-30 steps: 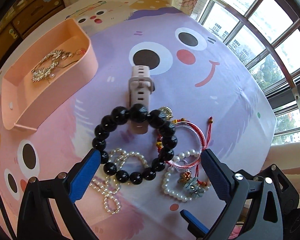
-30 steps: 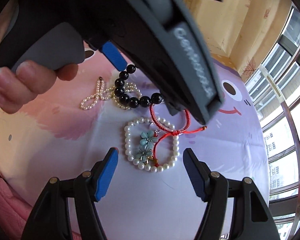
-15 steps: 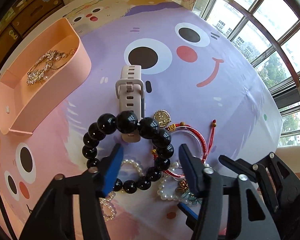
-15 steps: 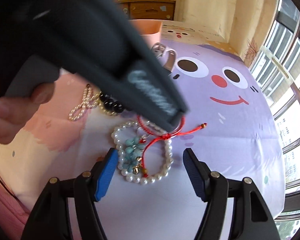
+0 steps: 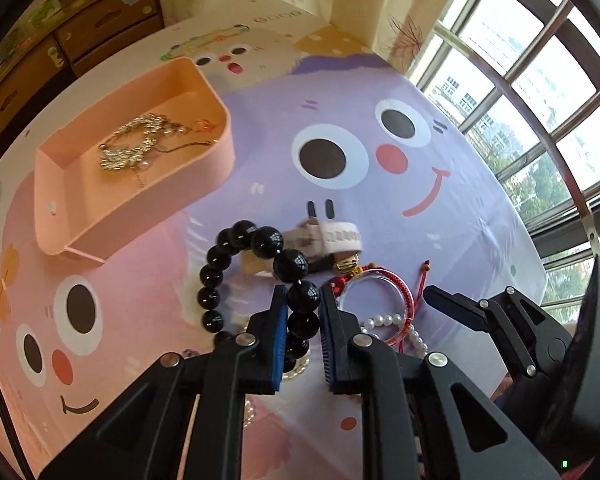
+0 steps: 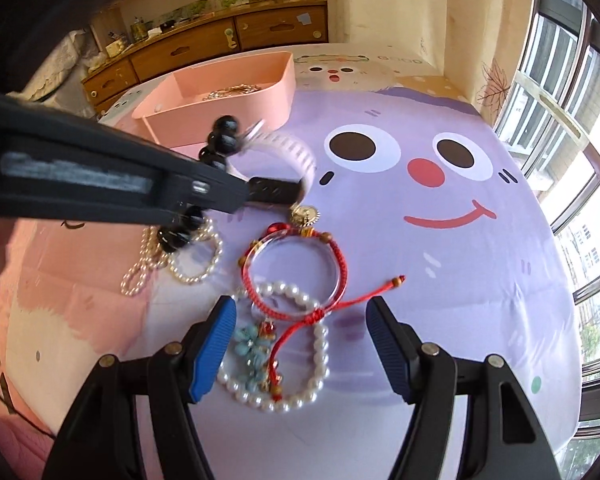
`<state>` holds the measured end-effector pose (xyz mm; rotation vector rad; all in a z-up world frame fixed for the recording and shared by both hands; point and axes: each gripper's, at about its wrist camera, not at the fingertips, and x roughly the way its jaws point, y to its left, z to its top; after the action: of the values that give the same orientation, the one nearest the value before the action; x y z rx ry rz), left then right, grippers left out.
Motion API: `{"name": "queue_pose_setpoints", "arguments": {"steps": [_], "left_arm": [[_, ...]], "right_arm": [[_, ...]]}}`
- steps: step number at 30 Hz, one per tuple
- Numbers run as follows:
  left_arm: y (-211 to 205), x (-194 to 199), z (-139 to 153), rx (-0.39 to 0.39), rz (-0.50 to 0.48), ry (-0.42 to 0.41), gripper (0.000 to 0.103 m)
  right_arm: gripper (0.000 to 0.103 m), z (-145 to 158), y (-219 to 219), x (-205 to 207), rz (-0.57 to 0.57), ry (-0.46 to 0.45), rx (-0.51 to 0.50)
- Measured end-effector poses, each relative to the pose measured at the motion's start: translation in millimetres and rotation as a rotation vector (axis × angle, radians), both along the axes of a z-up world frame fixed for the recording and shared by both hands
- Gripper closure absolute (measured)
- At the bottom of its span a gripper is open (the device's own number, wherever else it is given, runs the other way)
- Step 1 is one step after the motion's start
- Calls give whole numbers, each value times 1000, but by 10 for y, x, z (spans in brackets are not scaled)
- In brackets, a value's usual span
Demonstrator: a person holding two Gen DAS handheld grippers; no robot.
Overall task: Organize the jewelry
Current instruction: 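Move the left gripper to the black bead bracelet and grasp it, then grasp the red string bracelet with the right gripper while the left gripper lifts the black bracelet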
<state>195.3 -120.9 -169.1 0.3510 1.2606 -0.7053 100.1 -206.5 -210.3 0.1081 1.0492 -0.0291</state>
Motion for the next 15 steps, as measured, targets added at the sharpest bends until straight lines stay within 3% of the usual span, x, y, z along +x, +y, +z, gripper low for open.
{"name": "queue_pose_setpoints", "arguments": {"steps": [15], "left_arm": [[301, 137, 101, -18, 98, -15, 90]], "right_arm": [[37, -45, 53, 168, -3, -17, -33]]}}
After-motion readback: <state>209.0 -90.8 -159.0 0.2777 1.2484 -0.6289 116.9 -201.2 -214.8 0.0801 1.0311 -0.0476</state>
